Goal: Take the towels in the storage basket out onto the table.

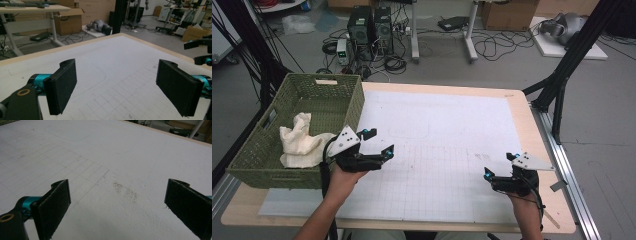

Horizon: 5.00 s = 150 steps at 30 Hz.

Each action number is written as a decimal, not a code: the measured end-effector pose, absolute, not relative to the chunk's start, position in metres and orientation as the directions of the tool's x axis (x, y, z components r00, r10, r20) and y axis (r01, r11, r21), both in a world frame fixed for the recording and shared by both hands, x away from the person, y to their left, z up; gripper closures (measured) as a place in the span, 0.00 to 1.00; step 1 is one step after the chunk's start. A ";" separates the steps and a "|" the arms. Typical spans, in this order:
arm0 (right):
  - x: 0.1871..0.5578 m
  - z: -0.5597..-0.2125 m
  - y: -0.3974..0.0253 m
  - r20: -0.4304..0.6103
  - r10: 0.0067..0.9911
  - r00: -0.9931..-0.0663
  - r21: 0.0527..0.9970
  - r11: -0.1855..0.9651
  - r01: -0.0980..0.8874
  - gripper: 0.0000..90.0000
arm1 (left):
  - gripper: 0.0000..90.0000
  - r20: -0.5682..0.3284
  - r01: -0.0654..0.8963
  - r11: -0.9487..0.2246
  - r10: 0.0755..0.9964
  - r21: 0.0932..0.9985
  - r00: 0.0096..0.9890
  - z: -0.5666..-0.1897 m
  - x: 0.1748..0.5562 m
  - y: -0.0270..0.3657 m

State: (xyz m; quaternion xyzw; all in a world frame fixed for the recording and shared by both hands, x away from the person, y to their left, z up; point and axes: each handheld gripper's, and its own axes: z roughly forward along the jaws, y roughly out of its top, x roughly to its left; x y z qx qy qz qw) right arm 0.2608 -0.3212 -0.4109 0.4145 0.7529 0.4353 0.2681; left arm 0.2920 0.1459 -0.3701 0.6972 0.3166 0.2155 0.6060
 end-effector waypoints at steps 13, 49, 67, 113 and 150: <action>0.261 -0.411 -0.320 -0.051 0.858 -0.511 0.873 0.286 0.394 0.06 | 0.20 -0.099 0.163 -0.019 0.722 0.986 0.685 -0.327 0.297 0.195; 0.264 -0.414 -0.315 -0.070 0.856 -0.513 0.860 0.312 0.404 0.06 | 0.20 -0.047 0.342 -0.094 0.923 0.935 0.382 -0.332 0.351 0.340; 0.263 -0.414 -0.315 -0.070 0.859 -0.508 0.858 0.311 0.408 0.06 | 0.20 -0.029 0.587 -0.118 0.972 0.801 0.235 -0.373 0.373 0.353; 0.261 -0.414 -0.321 -0.069 0.870 -0.489 0.850 0.308 0.428 0.07 | 0.89 -0.055 0.772 -0.082 0.987 0.630 0.150 -0.389 0.377 0.359; 0.263 -0.412 -0.319 0.003 0.860 -0.511 0.874 0.246 0.419 0.07 | 0.88 -0.150 0.169 0.114 0.964 0.979 0.218 -0.301 0.329 0.356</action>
